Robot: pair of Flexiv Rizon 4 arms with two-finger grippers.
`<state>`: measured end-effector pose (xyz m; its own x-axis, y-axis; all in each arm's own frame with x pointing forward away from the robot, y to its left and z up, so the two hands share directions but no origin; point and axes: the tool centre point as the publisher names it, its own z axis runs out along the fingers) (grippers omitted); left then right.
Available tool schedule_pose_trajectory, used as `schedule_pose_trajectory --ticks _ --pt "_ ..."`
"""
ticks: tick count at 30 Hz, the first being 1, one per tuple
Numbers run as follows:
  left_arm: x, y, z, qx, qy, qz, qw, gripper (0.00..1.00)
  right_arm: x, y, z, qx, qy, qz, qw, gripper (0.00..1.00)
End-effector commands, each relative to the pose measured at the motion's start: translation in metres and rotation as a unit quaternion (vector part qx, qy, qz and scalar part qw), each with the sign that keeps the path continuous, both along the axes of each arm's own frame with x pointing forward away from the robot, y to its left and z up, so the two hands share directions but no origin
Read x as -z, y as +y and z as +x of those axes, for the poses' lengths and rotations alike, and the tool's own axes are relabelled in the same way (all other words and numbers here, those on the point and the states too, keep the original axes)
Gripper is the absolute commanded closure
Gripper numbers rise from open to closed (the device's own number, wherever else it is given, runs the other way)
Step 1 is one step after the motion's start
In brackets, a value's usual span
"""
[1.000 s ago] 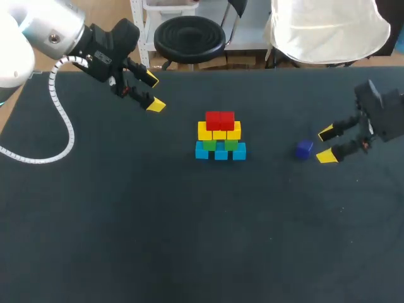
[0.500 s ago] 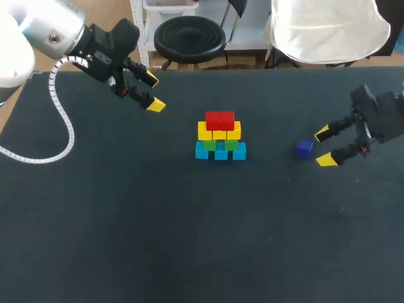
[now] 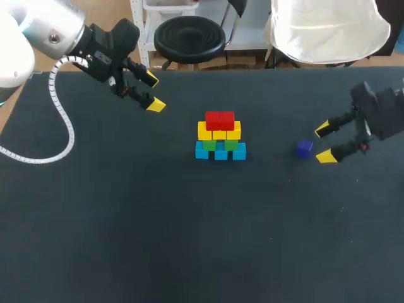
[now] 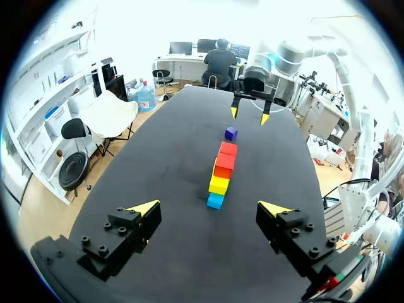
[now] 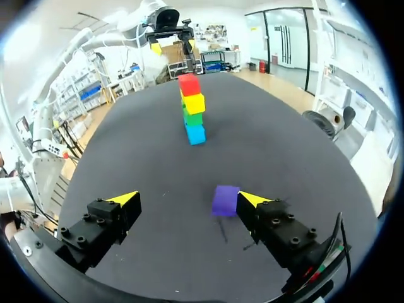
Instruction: Place the blue cubes, place green cubes on the blue cubes, place the yellow cubes on the green cubes, then place the red cubes on the yellow cubes, and place purple cube on the red cubes.
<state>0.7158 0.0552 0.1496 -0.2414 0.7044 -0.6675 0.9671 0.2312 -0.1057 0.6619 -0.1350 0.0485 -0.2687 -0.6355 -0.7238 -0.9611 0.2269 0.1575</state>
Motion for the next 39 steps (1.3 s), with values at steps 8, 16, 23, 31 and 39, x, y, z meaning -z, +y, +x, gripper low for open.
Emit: schedule_pose_trajectory --ticks 8,16,23,31,39 --pt "0.001 0.001 -0.001 0.001 -0.002 -0.002 1.000 0.00 -0.013 0.009 -0.014 0.129 -0.026 -0.118 0.984 0.00" --pt "0.001 0.001 -0.001 0.001 -0.002 -0.002 1.000 0.00 0.011 -0.007 -0.004 0.108 0.038 -0.082 0.990 0.00" --pt "0.001 0.001 -0.001 0.001 -0.002 -0.002 1.000 0.00 0.011 -0.007 -0.004 0.108 0.038 -0.082 0.990 0.00" --pt "0.001 0.001 -0.001 0.001 -0.002 -0.002 1.000 0.00 0.019 -0.005 -0.003 0.101 0.036 -0.065 0.992 0.00" --pt "0.001 0.001 -0.001 0.001 -0.002 -0.002 1.000 0.00 0.029 -0.003 0.001 0.094 0.019 -0.064 0.993 0.00"
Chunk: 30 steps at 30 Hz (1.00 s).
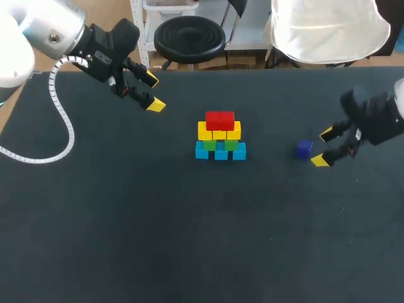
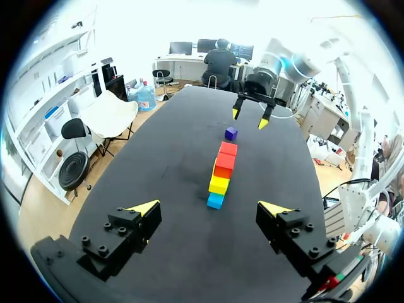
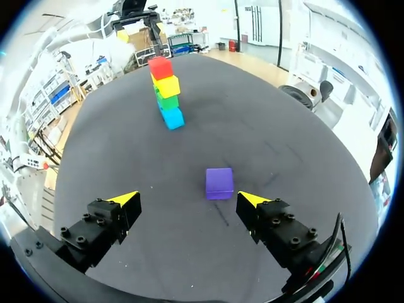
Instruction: Place the blue cubes, place green cubes on the blue cubes, place the yellow cubes on the green cubes, then place the red cubes on the yellow cubes, and place purple cube on the red cubes.
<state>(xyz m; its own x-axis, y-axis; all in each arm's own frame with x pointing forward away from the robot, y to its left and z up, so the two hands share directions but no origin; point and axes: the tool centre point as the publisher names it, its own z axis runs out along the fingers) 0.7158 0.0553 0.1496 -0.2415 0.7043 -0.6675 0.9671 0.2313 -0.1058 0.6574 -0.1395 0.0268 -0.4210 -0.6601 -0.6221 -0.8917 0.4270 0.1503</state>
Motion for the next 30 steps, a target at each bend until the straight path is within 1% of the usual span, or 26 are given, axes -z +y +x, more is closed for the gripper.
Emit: schedule_pose_trajectory --ticks 1,6,11,15,23,24,25,27,29,30 --pt "0.001 0.001 -0.001 0.001 -0.002 -0.002 1.000 0.00 0.009 0.001 0.008 -0.003 -0.003 0.005 1.000 0.00" --pt "0.001 0.001 -0.001 0.001 -0.002 -0.002 1.000 0.00 0.011 0.006 0.014 -0.011 -0.011 0.002 1.000 0.00" --pt "0.001 0.001 -0.001 0.001 -0.002 -0.002 1.000 0.00 0.016 0.006 0.021 -0.017 -0.011 0.005 1.000 0.00" --pt "0.001 0.001 -0.001 0.001 -0.002 -0.002 1.000 0.00 0.019 0.006 0.026 -0.020 -0.009 0.003 1.000 0.00" --pt "0.001 0.001 -0.001 0.001 -0.002 -0.002 1.000 0.00 0.025 0.005 0.030 -0.031 0.000 0.008 0.999 0.00" --pt "0.001 0.001 -0.001 0.001 -0.002 -0.002 1.000 0.00 0.025 0.005 0.030 -0.033 0.000 0.007 0.999 0.01" --pt "0.001 0.001 -0.001 0.001 -0.002 -0.002 1.000 0.00 0.025 0.006 0.031 -0.035 0.001 0.007 0.999 0.22" --pt "0.001 0.001 -0.001 0.001 -0.002 -0.002 1.000 0.00 0.026 0.007 0.032 -0.040 0.004 0.006 0.999 0.47" --pt "0.001 0.001 -0.001 0.001 -0.002 -0.002 1.000 0.00 0.027 0.008 0.032 -0.045 0.007 0.006 0.999 0.56" --pt "0.001 0.001 -0.001 0.001 -0.002 -0.002 1.000 0.00 0.027 0.009 0.032 -0.047 0.008 0.005 0.999 0.58"
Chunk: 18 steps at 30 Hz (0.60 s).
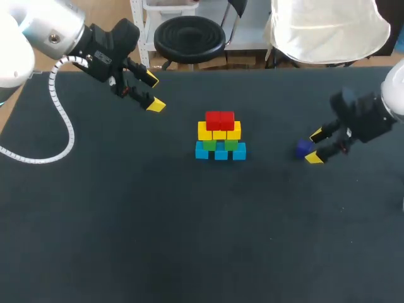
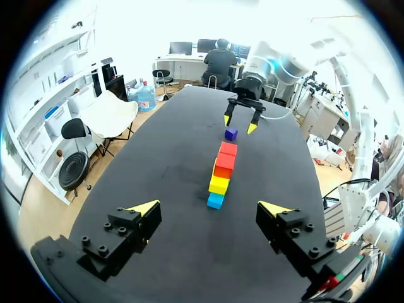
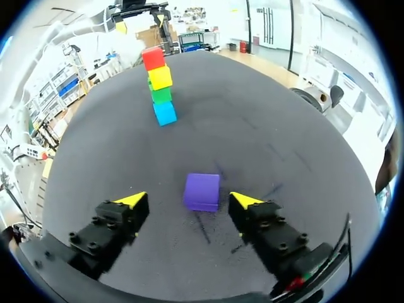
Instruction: Place the blue cubes, place green cubes on the blue cubes, place the yellow cubes on the green cubes, then place the red cubes on the yellow cubes, and place purple cube on the red cubes.
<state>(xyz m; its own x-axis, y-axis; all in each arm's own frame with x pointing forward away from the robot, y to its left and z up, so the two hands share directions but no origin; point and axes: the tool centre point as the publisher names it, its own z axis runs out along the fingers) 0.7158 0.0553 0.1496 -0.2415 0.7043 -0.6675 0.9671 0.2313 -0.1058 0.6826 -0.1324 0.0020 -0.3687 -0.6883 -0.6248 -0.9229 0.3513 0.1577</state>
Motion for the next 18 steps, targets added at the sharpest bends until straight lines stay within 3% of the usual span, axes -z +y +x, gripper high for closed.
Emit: schedule_pose_trajectory --ticks 1,3,5,18 --pt "0.001 0.001 -0.001 0.001 -0.002 -0.002 1.000 0.00 0.003 0.002 0.007 -0.009 0.006 0.000 1.000 0.63" --pt "0.001 0.001 -0.001 0.001 -0.002 -0.002 1.000 0.00 0.003 0.003 0.007 -0.013 0.008 -0.001 1.000 0.74" --pt "0.001 0.001 -0.001 0.001 -0.002 -0.002 1.000 0.00 0.003 0.004 0.007 -0.019 0.011 -0.004 1.000 1.00" --pt "0.001 0.001 -0.001 0.001 -0.002 -0.002 1.000 0.00 -0.011 -0.005 0.014 -0.091 0.027 -0.023 0.995 1.00"
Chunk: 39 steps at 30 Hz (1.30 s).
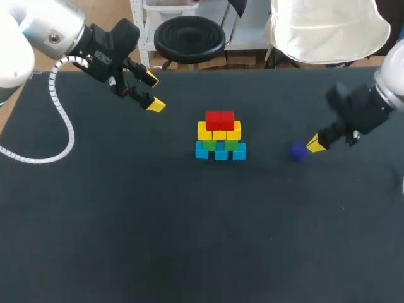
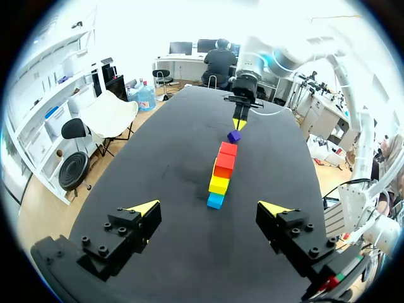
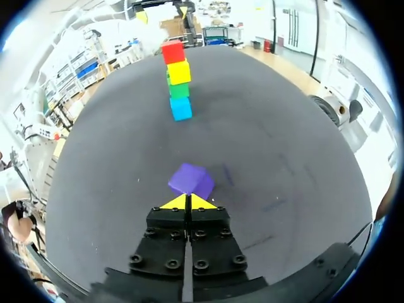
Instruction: Place the blue cubes, place green cubes on the blue cubes, place the yellow cubes on the green cubes, then place the red cubes on the yellow cubes, and place purple cube on the red cubes.
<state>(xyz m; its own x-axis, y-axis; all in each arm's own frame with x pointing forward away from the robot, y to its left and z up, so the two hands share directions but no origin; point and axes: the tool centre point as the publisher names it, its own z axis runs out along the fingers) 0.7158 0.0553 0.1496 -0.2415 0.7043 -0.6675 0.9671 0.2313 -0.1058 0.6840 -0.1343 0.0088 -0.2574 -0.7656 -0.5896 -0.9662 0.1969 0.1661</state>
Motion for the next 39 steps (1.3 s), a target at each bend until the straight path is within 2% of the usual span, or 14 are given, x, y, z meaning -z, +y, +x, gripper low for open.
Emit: schedule_pose_trajectory --ticks 1,3,4,5,6,10,14,18,24,39 --pt "0.001 0.001 -0.001 0.001 -0.002 -0.002 1.000 0.00 -0.005 -0.005 0.015 -0.006 0.018 -0.005 1.000 1.00" --pt "0.001 0.001 -0.001 0.001 -0.002 -0.002 1.000 0.00 -0.004 -0.009 0.017 0.009 0.023 0.000 1.000 1.00" --pt "0.001 0.001 -0.001 0.001 -0.002 -0.002 1.000 0.00 -0.005 -0.010 0.018 0.015 0.020 0.008 1.000 0.80" --pt "0.001 0.001 -0.001 0.001 -0.002 -0.002 1.000 0.00 -0.006 -0.011 0.018 0.020 0.016 0.015 1.000 0.07" --pt "0.001 0.001 -0.001 0.001 -0.002 -0.002 1.000 0.00 -0.007 -0.010 0.017 0.020 0.016 0.016 1.000 0.00" --pt "0.001 0.001 -0.001 0.001 -0.002 -0.002 1.000 0.00 -0.006 -0.006 0.013 0.045 0.011 0.015 0.999 0.00" --pt "0.001 0.001 -0.001 0.001 -0.002 -0.002 1.000 0.00 -0.001 -0.001 0.007 0.070 -0.008 0.030 0.997 0.00" --pt "0.001 0.001 -0.001 0.001 -0.002 -0.002 1.000 0.00 -0.004 0.007 0.000 0.102 -0.026 0.019 0.994 0.00" --pt "0.001 0.001 -0.001 0.001 -0.002 -0.002 1.000 0.00 -0.003 0.010 -0.005 0.119 -0.036 0.021 0.992 0.00" --pt "0.001 0.001 -0.001 0.001 -0.002 -0.002 1.000 0.00 0.013 0.018 0.011 0.098 -0.015 0.040 0.994 0.00"
